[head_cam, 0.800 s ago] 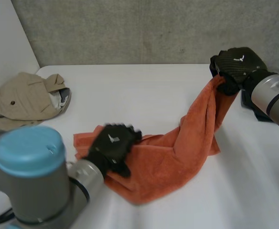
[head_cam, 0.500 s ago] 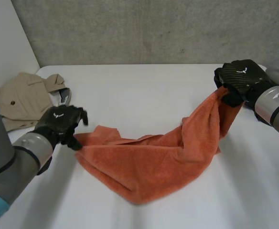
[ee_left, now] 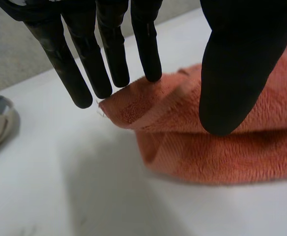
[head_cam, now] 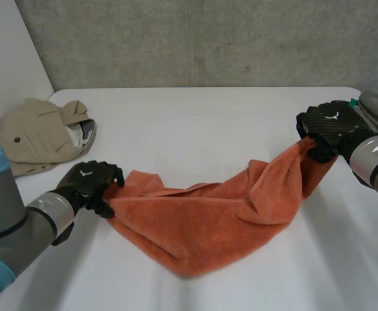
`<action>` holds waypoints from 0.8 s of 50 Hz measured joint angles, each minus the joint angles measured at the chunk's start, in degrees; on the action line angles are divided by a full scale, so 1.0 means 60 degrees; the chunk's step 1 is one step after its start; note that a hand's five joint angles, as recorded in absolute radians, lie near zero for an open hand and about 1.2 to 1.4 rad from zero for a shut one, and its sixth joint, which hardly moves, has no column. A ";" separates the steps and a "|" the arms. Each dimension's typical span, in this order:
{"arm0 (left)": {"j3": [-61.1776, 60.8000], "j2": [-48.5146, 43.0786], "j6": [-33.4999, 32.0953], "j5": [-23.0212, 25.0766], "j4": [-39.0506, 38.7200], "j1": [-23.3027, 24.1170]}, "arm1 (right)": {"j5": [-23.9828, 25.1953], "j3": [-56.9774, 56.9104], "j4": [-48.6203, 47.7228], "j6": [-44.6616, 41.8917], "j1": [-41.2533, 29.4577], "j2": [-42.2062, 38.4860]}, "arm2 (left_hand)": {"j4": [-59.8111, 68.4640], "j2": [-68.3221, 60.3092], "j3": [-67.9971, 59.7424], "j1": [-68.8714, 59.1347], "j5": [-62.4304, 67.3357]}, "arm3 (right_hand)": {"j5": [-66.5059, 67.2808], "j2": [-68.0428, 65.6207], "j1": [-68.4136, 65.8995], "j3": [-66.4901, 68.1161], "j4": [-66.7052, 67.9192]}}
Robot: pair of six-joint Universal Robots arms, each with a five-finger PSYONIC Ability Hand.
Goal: Fold the laundry.
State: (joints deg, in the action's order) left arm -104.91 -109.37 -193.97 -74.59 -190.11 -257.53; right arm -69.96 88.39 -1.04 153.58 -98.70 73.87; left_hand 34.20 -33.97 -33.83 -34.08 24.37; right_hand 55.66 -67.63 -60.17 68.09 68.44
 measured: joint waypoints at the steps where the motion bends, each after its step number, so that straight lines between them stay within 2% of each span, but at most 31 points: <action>1: 0.0042 -0.0168 -0.0109 0.0002 -0.0023 0.0033 | -0.0004 0.0041 0.0000 -0.0034 0.0017 -0.0001 | 0.0313 -0.0325 -0.0330 -0.0342 0.0291 | 0.0000 0.0000 0.0001 0.0000 0.0000; 4: 0.0134 -0.0507 -0.0338 -0.0001 -0.0047 0.0136 | -0.0011 0.0128 0.0004 -0.0086 0.0078 -0.0001 | 0.1491 -0.1617 -0.1527 -0.1708 0.1429 | 0.0000 0.0000 0.0001 0.0000 0.0000; 5: 0.0180 -0.0609 -0.0407 -0.0008 -0.0053 0.0182 | -0.0011 0.0139 0.0004 -0.0091 0.0087 0.0000 | 0.2584 -0.2625 -0.2626 -0.2960 0.2505 | 0.0000 0.0000 0.0001 0.0000 0.0000; 7: 0.0218 -0.0681 -0.0454 -0.0023 -0.0057 0.0217 | -0.0014 0.0173 0.0005 -0.0104 0.0123 0.0006 | 0.2584 -0.2625 -0.2626 -0.2960 0.2505 | 0.0000 0.0000 0.0000 0.0000 0.0000; 8: 0.0278 -0.0759 -0.0509 -0.0046 -0.0065 0.0268 | -0.0017 0.0194 0.0006 -0.0111 0.0150 0.0017 | 0.4899 -0.5021 -0.4979 -0.5342 0.4787 | 0.0000 0.0000 0.0000 0.0000 0.0000; 10: 0.0408 -0.0709 -0.0563 -0.0158 -0.0081 0.0316 | -0.0024 0.0213 0.0022 -0.0122 0.0209 0.0094 | 0.5665 -0.5698 -0.5633 -0.5466 0.5235 | 0.0000 0.0000 0.0000 0.0000 0.0000; 15: 0.0562 0.0119 -0.0563 -0.0496 -0.0078 0.0261 | -0.0028 0.0144 0.0103 -0.0196 0.0313 0.0373 | 0.5732 -0.5752 -0.5683 -0.5466 0.5235 | 0.0000 0.0000 0.0000 0.0000 0.0000; 17: 0.0589 0.1305 -0.0562 -0.0833 -0.0041 0.0179 | -0.0027 0.0060 0.0317 -0.0498 0.0494 0.0843 | 0.5733 -0.5753 -0.5683 -0.5466 0.5235 | 0.0000 0.0000 0.0000 0.0000 0.0000; 21: 0.0546 0.2717 -0.0599 -0.1093 0.0081 0.0042 | -0.0007 -0.0062 0.0937 -0.1237 0.0840 0.1540 | 0.5734 -0.5760 -0.5701 -0.5466 0.5235 | 0.0000 0.0000 0.0000 0.0000 0.0000; 24: 0.0381 0.4242 -0.0919 -0.1177 0.0728 -0.0347 | 0.0027 -0.0204 0.2215 -0.2708 0.1385 0.2206 | 0.5734 -0.5772 -0.5708 -0.5466 0.5235 | 0.0000 0.0000 0.0000 0.0000 0.0000; 27: 0.0210 0.5093 -0.1483 -0.1126 0.1596 -0.0773 | 0.0014 -0.0255 0.3471 -0.4263 0.1839 0.2502 | 0.5735 -0.5776 -0.5727 -0.5466 0.5235 | 0.0000 0.0000 0.0000 0.0000 0.0000; 33: -0.0196 0.5553 -0.2633 -0.0978 0.2920 -0.1246 | -0.0086 -0.0182 0.5172 -0.6521 0.2285 0.2477 | 0.5737 -0.5785 -0.5741 -0.5466 0.5235 | 0.0000 0.0000 0.0000 0.0000 -0.0001; 39: -0.0453 0.4300 -0.3313 -0.0943 0.2933 -0.1212 | -0.0340 -0.0200 0.5298 -0.6595 0.2095 0.1337 | 0.5737 -0.5786 -0.5741 -0.5466 0.5235 | 0.0000 0.0000 0.0000 0.0000 -0.0001; 40: -0.0239 0.3514 -0.3387 -0.0974 0.2601 -0.1083 | -0.0449 -0.0329 0.5013 -0.6362 0.1861 0.0852 | 0.5741 -0.5788 -0.5745 -0.5466 0.5235 | 0.0000 0.0000 0.0000 0.0000 -0.0001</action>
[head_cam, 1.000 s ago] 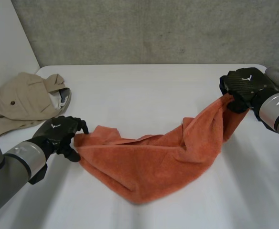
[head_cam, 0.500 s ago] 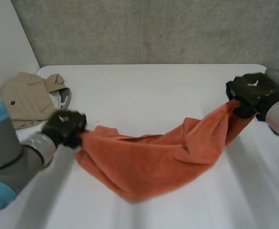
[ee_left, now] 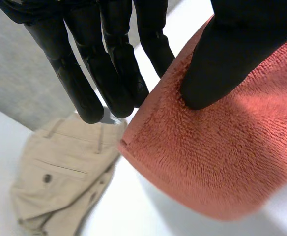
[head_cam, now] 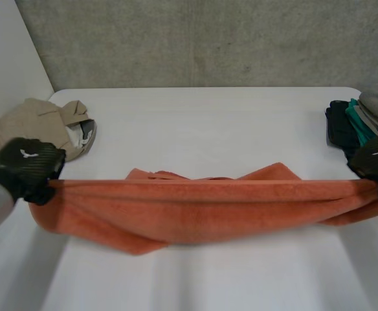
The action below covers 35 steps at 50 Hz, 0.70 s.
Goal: Fold the laundry.
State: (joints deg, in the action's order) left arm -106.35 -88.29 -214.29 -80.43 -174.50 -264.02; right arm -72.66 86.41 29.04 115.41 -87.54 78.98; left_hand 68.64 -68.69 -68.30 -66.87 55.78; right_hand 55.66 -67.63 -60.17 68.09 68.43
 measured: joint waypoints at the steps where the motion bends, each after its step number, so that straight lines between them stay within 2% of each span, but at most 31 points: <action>1: 0.0164 -0.0359 -0.0014 -0.0018 -0.0185 0.0073 | -0.0069 -0.0086 -0.0165 0.0108 -0.0126 -0.0209 | 0.0006 -0.0002 -0.0002 0.0000 0.0000 | 0.0000 0.0000 0.0000 0.0000 0.0000; 3: 0.0910 -0.1614 -0.0025 -0.0103 -0.0859 0.0380 | -0.0368 -0.0462 -0.0745 0.0395 -0.0551 -0.0810 | 0.0029 -0.0002 -0.0003 0.0000 0.0001 | 0.0000 0.0000 0.0000 0.0000 0.0000; 4: 0.0910 -0.1614 -0.0025 -0.0103 -0.0859 0.0380 | -0.0368 -0.0462 -0.0745 0.0395 -0.0551 -0.0810 | 0.0029 -0.0002 -0.0003 0.0000 0.0001 | 0.0000 0.0000 0.0000 0.0000 0.0000; 5: 0.1950 -0.2658 -0.0021 -0.0282 -0.1493 0.0696 | -0.0896 -0.1158 -0.1482 0.0602 -0.1033 -0.1418 | 0.0034 -0.0004 -0.0008 0.0000 -0.0002 | 0.0001 0.0000 -0.0001 -0.0001 0.0000; 7: 0.2677 -0.3182 -0.0029 -0.0439 -0.1851 0.0863 | -0.1227 -0.1649 -0.1953 0.0674 -0.1285 -0.1707 | 0.0037 -0.0005 -0.0009 0.0000 -0.0002 | 0.0000 -0.0001 -0.0001 0.0000 0.0000; 9: 0.4393 -0.4133 -0.0090 -0.0834 -0.2622 0.1158 | -0.1877 -0.2778 -0.3088 0.0788 -0.1784 -0.2217 | 0.0037 -0.0007 -0.0011 0.0000 0.0000 | 0.0000 0.0000 -0.0001 -0.0001 0.0001; 12: 0.5950 -0.4668 -0.0185 -0.1177 -0.3410 0.1315 | -0.2278 -0.3781 -0.4608 0.0930 -0.2172 -0.2484 | 0.0039 -0.0010 -0.0012 0.0000 0.0000 | 0.0001 -0.0001 -0.0001 0.0000 0.0001; 13: 0.6849 -0.4877 -0.0243 -0.1367 -0.3980 0.1373 | -0.2377 -0.4239 -0.5753 0.1050 -0.2335 -0.2554 | 0.0040 -0.0010 -0.0013 0.0000 0.0002 | 0.0000 0.0000 -0.0001 0.0000 0.0001; 16: 0.7851 -0.5025 -0.0298 -0.1585 -0.5016 0.1427 | -0.2347 -0.4585 -0.7450 0.1236 -0.2453 -0.2551 | 0.0040 -0.0011 -0.0014 0.0000 0.0002 | 0.0000 -0.0001 -0.0001 0.0000 0.0001; 17: 0.8163 -0.5021 -0.0304 -0.1663 -0.5651 0.1450 | -0.2217 -0.4656 -0.8666 0.1371 -0.2483 -0.2511 | 0.0040 -0.0012 -0.0015 0.0000 -0.0001 | 0.0001 0.0000 -0.0001 -0.0001 0.0001; 18: 0.8231 -0.5014 -0.0303 -0.1685 -0.5844 0.1455 | -0.2174 -0.4657 -0.8947 0.1402 -0.2487 -0.2498 | 0.0040 -0.0012 -0.0015 0.0000 -0.0001 | 0.0001 0.0000 -0.0001 -0.0001 0.0001; 19: 0.8381 -0.4978 -0.0292 -0.1753 -0.6513 0.1468 | -0.1995 -0.4617 -0.9926 0.1511 -0.2500 -0.2458 | 0.0040 -0.0012 -0.0015 0.0000 0.0000 | 0.0001 0.0000 -0.0001 0.0000 0.0001; 22: 0.8294 -0.4890 -0.0225 -0.1840 -0.7399 0.1467 | -0.1716 -0.4474 -1.0937 0.1636 -0.2513 -0.2435 | 0.0040 -0.0011 -0.0015 0.0000 0.0001 | 0.0018 0.0000 -0.0001 0.0000 0.0002; 26: 0.7827 -0.4762 -0.0092 -0.1883 -0.7883 0.1440 | -0.1482 -0.4279 -1.1330 0.1737 -0.2523 -0.2473 | 0.0040 -0.0013 -0.0015 0.0000 0.0000 | 0.0063 -0.0001 -0.0001 0.0000 0.0001; 30: 0.6822 -0.4730 0.0145 -0.1853 -0.7886 0.1372 | -0.1411 -0.4076 -1.0881 0.1939 -0.2525 -0.2664 | 0.0040 -0.0013 -0.0016 0.0000 0.0000 | 0.0075 -0.0001 -0.0001 0.0000 0.0002; 35: 0.4801 -0.4876 0.0469 -0.1770 -0.7786 0.1289 | -0.1379 -0.3480 -0.9418 0.2651 -0.2507 -0.3384 | 0.0041 -0.0018 -0.0027 0.0000 0.0000 | 0.0075 -0.0001 -0.0001 0.0000 0.0002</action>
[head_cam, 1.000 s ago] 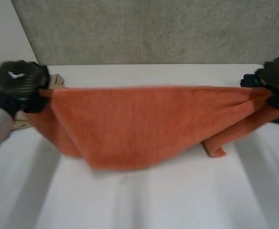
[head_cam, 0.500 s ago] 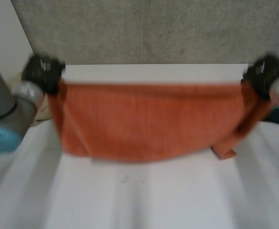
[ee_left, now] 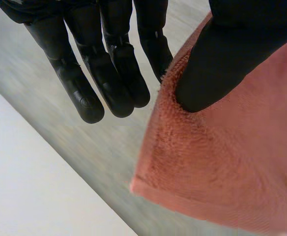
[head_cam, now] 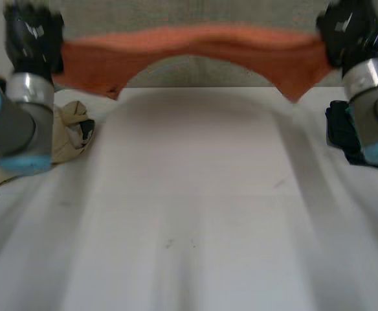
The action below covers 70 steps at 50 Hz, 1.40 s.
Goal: Fold the laundry.
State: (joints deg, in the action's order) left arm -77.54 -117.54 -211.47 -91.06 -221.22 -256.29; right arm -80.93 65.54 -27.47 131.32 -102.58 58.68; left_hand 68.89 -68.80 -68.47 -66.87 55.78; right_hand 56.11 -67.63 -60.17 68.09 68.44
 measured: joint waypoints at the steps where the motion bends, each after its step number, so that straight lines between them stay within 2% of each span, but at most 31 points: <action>1: -0.0140 -0.0036 0.0015 0.0006 0.0005 -0.0003 | 0.0005 0.0066 0.0119 0.0052 0.0001 -0.0084 | 0.0000 0.0000 0.0000 0.0000 0.0000 | 0.0000 0.0000 0.0000 0.0000 0.0000; 12: -0.2331 -0.1269 0.0025 0.0046 0.0264 0.0074 | -0.0011 0.1357 0.1613 0.0332 0.0048 -0.1562 | 0.0000 -0.0006 -0.0002 0.0000 0.0000 | 0.0000 0.0000 0.0000 0.0000 0.0000; 16: -0.3278 -0.0759 -0.0020 0.0057 0.0809 0.0069 | -0.0046 0.1896 0.2430 0.0365 0.0123 -0.1367 | 0.0000 -0.0006 -0.0002 0.0000 0.0000 | -0.0001 0.0000 0.0000 0.0000 0.0000; 20: -0.4101 0.0246 -0.0105 0.0082 0.1659 -0.0014 | -0.0047 0.2428 0.3633 0.0371 0.0345 -0.0579 | 0.0000 -0.0006 -0.0003 0.0000 0.0001 | -0.0001 0.0000 0.0000 0.0000 0.0000; 23: -0.4801 0.1396 -0.0362 0.0137 0.2812 -0.0166 | 0.0011 0.2965 0.5373 0.0271 0.0684 0.0475 | 0.0000 -0.0006 -0.0003 0.0000 0.0001 | -0.0001 0.0001 0.0000 0.0000 0.0000; 26: -0.5536 0.2636 -0.1093 0.0209 0.4676 -0.0383 | 0.0111 0.3524 0.7407 -0.0219 0.1086 0.1389 | 0.0000 -0.0006 -0.0003 0.0000 0.0001 | 0.0000 0.0002 0.0000 0.0000 0.0000; 27: -0.5536 0.2636 -0.1093 0.0209 0.4676 -0.0383 | 0.0111 0.3524 0.7407 -0.0219 0.1086 0.1389 | 0.0000 -0.0006 -0.0003 0.0000 0.0001 | 0.0000 0.0002 0.0000 0.0000 0.0000; 28: -0.5902 0.3148 -0.1596 0.0242 0.5774 -0.0480 | 0.0155 0.3822 0.8301 -0.0670 0.1329 0.1720 | 0.0000 -0.0006 -0.0003 0.0000 0.0000 | 0.0000 0.0000 0.0000 0.0000 0.0000; 31: -0.6430 0.3789 -0.2511 0.0279 0.7594 -0.0607 | 0.0207 0.4407 0.9581 -0.1803 0.1856 0.2177 | 0.0000 -0.0006 -0.0003 0.0000 0.0000 | 0.0000 0.0000 0.0000 0.0000 0.0000; 36: -0.6599 0.3953 -0.3214 0.0294 0.8516 -0.0678 | 0.0209 0.4843 0.9697 -0.2648 0.2274 0.2349 | 0.0000 -0.0006 -0.0003 0.0000 -0.0002 | 0.0000 0.0000 0.0000 0.0000 -0.0001; 41: -0.5939 0.3209 -0.3331 0.0283 0.7523 -0.0582 | 0.0233 0.4837 0.8899 -0.2478 0.2340 0.2177 | 0.0000 -0.0006 -0.0003 0.0000 -0.0001 | 0.0000 0.0000 0.0000 0.0000 -0.0001; 46: -0.4473 0.1975 -0.3302 0.0226 0.6090 -0.0297 | 0.0152 0.3848 0.7600 -0.1781 0.1896 0.1562 | 0.0000 -0.0006 -0.0003 0.0000 -0.0002 | -0.0001 -0.0071 0.0000 0.0000 -0.0001; 52: -0.1121 0.0653 -0.3227 0.0114 0.4254 0.0066 | -0.0279 0.1307 0.5529 -0.0454 0.0908 0.1195 | 0.0000 -0.0006 -0.0004 0.0000 0.0001 | 0.0000 -0.0070 0.0000 -0.0001 -0.0001; 57: 0.1408 0.0470 -0.2555 0.0022 0.1678 0.0163 | -0.0494 -0.0162 0.1615 0.0760 0.0582 0.1444 | 0.0001 -0.0006 -0.0005 0.0000 0.0001 | 0.0000 -0.0071 -0.0001 0.0000 -0.0001; 61: 0.2074 0.0700 -0.1644 -0.0013 -0.0233 0.0117 | -0.0525 -0.0216 -0.0798 0.1230 0.0547 0.1730 | 0.0002 -0.0006 -0.0005 0.0000 0.0001 | 0.0000 -0.0072 -0.0041 0.0000 0.0000; 64: 0.1929 0.0895 -0.1045 -0.0010 -0.0854 0.0043 | -0.0511 -0.0054 -0.1359 0.1336 0.0547 0.1756 | 0.0002 -0.0007 -0.0005 0.0000 0.0001 | 0.0000 -0.0071 -0.0055 0.0000 0.0000; 70: 0.1053 0.1008 -0.0654 0.0023 -0.0768 -0.0018 | -0.0458 0.0250 -0.0849 0.1326 0.0547 0.1473 | 0.0001 -0.0006 -0.0005 0.0000 0.0001 | 0.0000 -0.0071 -0.0054 0.0000 0.0000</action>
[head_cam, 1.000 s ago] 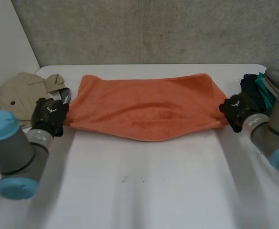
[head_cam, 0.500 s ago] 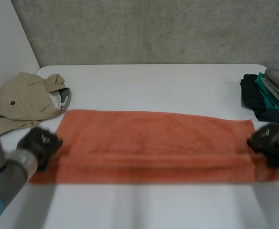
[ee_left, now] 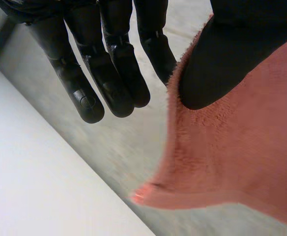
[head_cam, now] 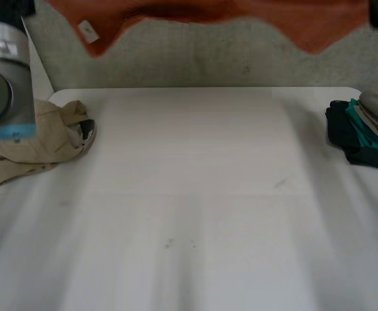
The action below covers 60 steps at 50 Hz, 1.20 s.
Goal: Fold the laundry.
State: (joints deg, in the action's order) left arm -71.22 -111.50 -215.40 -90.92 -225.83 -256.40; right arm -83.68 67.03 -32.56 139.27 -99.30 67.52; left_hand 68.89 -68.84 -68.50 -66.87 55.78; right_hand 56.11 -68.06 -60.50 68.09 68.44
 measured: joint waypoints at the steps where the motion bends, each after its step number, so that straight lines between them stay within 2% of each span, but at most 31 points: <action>1: -0.0323 -0.0011 0.0028 0.0010 0.0090 -0.0014 | 0.0048 0.0101 0.0246 -0.0011 -0.0001 -0.0118 | 0.0000 0.0000 0.0000 0.0000 0.0000 | 0.0000 0.0001 -0.0001 0.0000 0.0000; 6: -0.1623 -0.0289 0.0026 0.0042 0.0340 -0.0079 | 0.0411 0.0576 0.0938 -0.0030 -0.0005 -0.0705 | 0.0001 -0.0001 -0.0002 0.0000 0.0000 | 0.0000 0.0000 -0.0001 0.0000 0.0000; 14: -0.3348 -0.1549 -0.0061 0.0046 0.0436 0.0032 | 0.0859 0.1435 0.1282 -0.0064 -0.0003 -0.2291 | 0.0001 0.0000 -0.0002 0.0000 0.0000 | 0.0000 0.0000 -0.0001 0.0000 0.0000; 18: -0.4084 -0.1888 -0.0113 0.0048 0.0593 0.0091 | 0.0870 0.1741 0.1809 -0.0115 0.0037 -0.2719 | 0.0001 -0.0001 -0.0002 0.0000 0.0000 | 0.0000 -0.0001 -0.0001 0.0000 0.0000; 22: -0.4734 -0.1677 -0.0201 0.0039 0.1246 0.0092 | 0.0854 0.2116 0.2812 -0.0279 0.0078 -0.2587 | 0.0001 -0.0001 -0.0002 0.0000 0.0000 | 0.0001 0.0000 -0.0001 0.0000 0.0000; 27: -0.5638 -0.0378 -0.0560 -0.0011 0.3491 -0.0036 | 0.0849 0.2912 0.4950 -0.0780 0.0185 -0.1487 | 0.0001 0.0000 -0.0003 0.0000 0.0000 | 0.0001 0.0000 0.0003 0.0000 0.0000; 31: -0.6357 0.1101 -0.0858 -0.0047 0.5968 -0.0159 | 0.0854 0.3590 0.6826 -0.1441 0.0518 -0.0323 | 0.0001 -0.0001 -0.0003 0.0000 0.0000 | -0.0001 0.0000 0.0003 0.0000 0.0000; 32: -0.6425 0.1237 -0.0881 -0.0050 0.6204 -0.0167 | 0.0855 0.3672 0.7048 -0.1549 0.0576 -0.0185 | 0.0001 -0.0001 -0.0003 0.0000 -0.0002 | -0.0001 0.0000 0.0003 0.0000 0.0000; 33: -0.6719 0.1815 -0.0982 -0.0043 0.7219 -0.0193 | 0.0861 0.3970 0.7884 -0.1982 0.0813 0.0287 | 0.0001 0.0000 -0.0003 0.0000 0.0000 | -0.0001 0.0000 0.0003 0.0000 0.0000; 35: -0.7069 0.2446 -0.1128 -0.0012 0.8393 -0.0205 | 0.0884 0.4291 0.8761 -0.2591 0.1129 0.0708 | 0.0001 -0.0001 -0.0003 0.0000 0.0000 | -0.0001 0.0000 0.0003 0.0000 0.0000; 40: -0.7462 0.3080 -0.1355 0.0047 0.9662 -0.0144 | 0.0951 0.4697 0.9718 -0.3601 0.1693 0.1116 | 0.0001 -0.0001 -0.0003 0.0000 0.0000 | -0.0001 0.0000 0.0003 0.0000 0.0000; 43: -0.7409 0.2979 -0.1422 0.0052 0.9608 -0.0078 | 0.0979 0.4749 0.9561 -0.3796 0.1872 0.1107 | 0.0001 -0.0001 -0.0003 0.0000 0.0000 | -0.0001 0.0001 0.0003 0.0000 0.0000; 48: -0.6772 0.2180 -0.1421 0.0028 0.8547 0.0010 | 0.0974 0.4560 0.8507 -0.3372 0.1913 0.0694 | 0.0001 -0.0001 -0.0003 0.0000 0.0000 | -0.0001 0.0000 0.0003 0.0000 0.0000; 60: -0.3692 -0.1098 -0.1394 -0.0042 0.4448 0.0375 | 0.0803 0.3461 0.5708 -0.1618 0.1610 -0.0871 | 0.0001 -0.0001 -0.0003 0.0000 0.0000 | 0.0000 -0.0008 0.0003 0.0000 0.0000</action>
State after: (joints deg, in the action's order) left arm -93.37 -118.09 -223.76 -91.17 -199.14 -254.15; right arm -78.86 87.80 1.68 129.56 -89.64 62.29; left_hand 68.90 -68.84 -68.52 -66.87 55.78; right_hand 56.11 -68.10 -60.48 68.09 68.44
